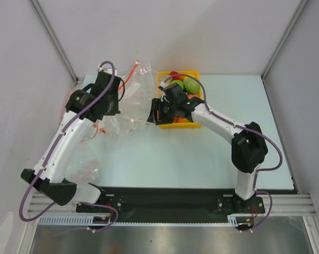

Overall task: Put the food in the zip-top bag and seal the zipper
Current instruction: Open the zipper of the food storage bag at the center of the board.

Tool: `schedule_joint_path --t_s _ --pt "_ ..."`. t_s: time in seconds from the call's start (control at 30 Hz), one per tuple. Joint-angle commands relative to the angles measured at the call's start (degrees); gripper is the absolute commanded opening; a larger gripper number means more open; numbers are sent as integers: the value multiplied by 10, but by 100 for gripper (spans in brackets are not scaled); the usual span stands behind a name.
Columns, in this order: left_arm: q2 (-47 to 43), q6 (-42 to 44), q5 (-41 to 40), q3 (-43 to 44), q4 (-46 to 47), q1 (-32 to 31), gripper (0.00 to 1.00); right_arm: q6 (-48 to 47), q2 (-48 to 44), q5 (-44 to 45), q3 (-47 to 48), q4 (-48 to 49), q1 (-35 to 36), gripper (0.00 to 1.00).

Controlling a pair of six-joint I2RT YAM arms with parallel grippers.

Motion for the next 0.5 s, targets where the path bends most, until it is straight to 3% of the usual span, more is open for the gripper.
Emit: schedule_joint_path --t_s 0.0,0.13,0.3,0.47 --pt "-25 23 -65 33 -25 11 0 -25 33 -34 45 -2 7 58" --pt "-29 16 -8 -25 10 10 0 -26 46 -31 37 -5 6 61" --pt "-63 -23 138 -205 171 11 0 -26 62 -54 28 -11 4 66" --pt "-39 -39 180 -229 213 9 0 -42 51 -43 22 -25 -5 70"
